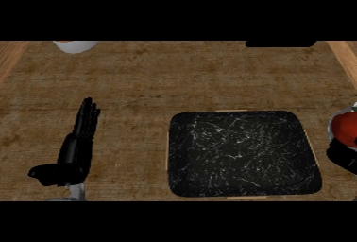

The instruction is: Pick the bell pepper from the tray and place it in the pot

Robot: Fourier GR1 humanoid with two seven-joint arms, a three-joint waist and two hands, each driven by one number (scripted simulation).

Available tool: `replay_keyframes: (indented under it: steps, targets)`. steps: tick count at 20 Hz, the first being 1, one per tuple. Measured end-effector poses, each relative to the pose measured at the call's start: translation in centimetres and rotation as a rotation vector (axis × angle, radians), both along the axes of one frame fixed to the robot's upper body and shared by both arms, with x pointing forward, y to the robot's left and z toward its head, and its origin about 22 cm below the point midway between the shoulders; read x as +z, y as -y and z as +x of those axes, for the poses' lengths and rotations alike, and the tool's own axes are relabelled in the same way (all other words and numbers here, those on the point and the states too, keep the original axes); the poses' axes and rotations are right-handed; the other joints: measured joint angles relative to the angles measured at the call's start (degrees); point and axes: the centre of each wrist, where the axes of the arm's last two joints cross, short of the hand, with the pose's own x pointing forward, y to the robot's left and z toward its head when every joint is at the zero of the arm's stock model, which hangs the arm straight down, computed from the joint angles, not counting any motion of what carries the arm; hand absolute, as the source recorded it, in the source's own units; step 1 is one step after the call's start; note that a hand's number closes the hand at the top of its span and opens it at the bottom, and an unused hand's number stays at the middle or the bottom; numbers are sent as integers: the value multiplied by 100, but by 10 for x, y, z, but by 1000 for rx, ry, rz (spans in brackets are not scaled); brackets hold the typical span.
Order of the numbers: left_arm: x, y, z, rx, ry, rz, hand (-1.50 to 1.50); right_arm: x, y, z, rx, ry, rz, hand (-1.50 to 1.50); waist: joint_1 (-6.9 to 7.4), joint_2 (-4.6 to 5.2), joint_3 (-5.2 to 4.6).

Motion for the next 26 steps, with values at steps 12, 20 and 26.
replay_keyframes:
  steps: [12,20,26]
  targets:
    - [7,7,0,1,-3,4,0,-23,124,-12,-40,-66,92,150,6,2,2]
    - [7,8,1,-3,-1,4,0,-71,183,-17,-79,-179,223,150,26,-2,-19]
    - [5,3,4,-4,0,2,0,-94,211,-28,-170,-264,351,-150,17,-40,-104]
